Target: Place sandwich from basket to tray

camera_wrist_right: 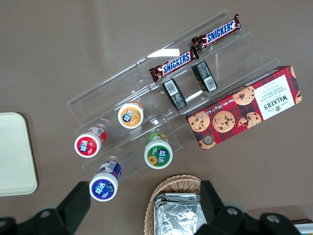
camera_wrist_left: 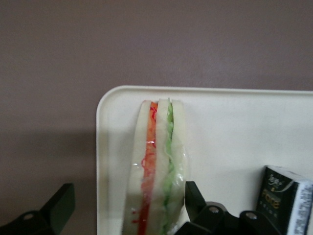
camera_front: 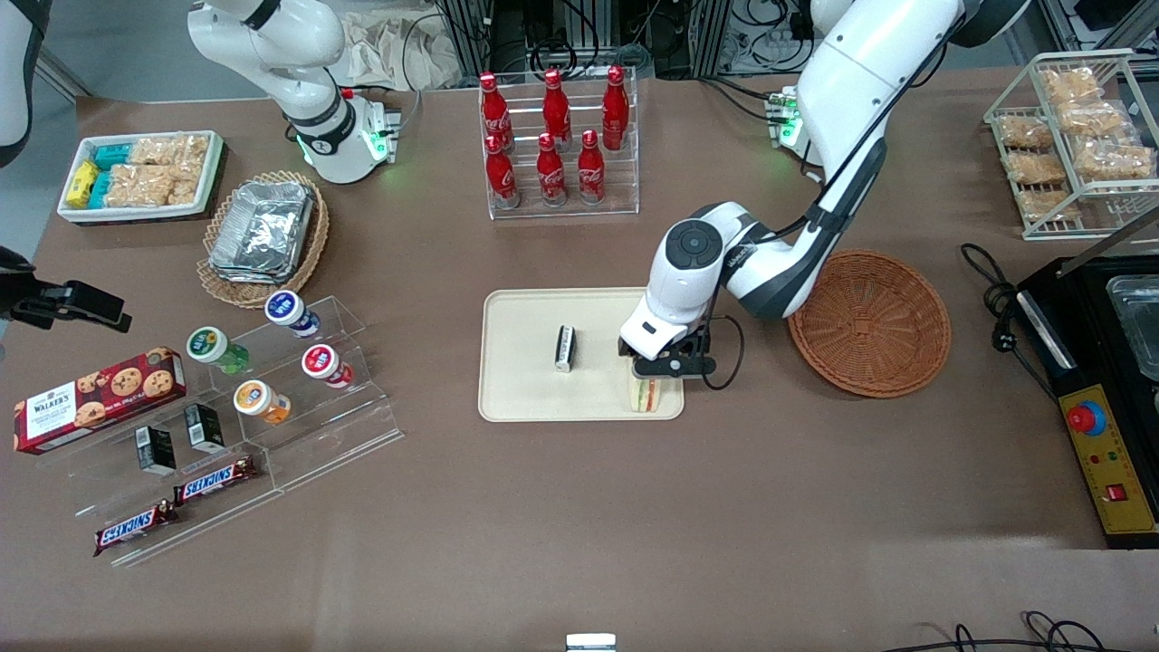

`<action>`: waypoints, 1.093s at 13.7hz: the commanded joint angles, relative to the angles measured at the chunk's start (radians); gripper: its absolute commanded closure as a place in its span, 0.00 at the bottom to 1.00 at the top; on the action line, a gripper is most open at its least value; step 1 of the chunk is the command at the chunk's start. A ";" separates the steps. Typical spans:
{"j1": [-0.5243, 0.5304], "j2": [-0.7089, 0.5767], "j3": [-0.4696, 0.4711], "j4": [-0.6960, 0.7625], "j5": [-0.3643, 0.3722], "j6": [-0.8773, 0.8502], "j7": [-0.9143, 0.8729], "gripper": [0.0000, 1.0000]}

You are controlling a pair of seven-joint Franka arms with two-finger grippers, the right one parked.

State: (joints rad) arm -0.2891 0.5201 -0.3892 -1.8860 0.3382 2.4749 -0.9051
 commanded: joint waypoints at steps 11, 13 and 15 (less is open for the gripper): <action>0.111 -0.172 -0.010 0.272 -0.163 -0.425 0.346 0.00; 0.148 -0.224 -0.005 0.300 -0.154 -0.494 0.383 0.00; 0.185 -0.247 -0.005 0.370 -0.148 -0.601 0.458 0.00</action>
State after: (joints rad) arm -0.1325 0.2966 -0.3884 -1.5667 0.1933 1.9605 -0.5146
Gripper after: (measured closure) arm 0.000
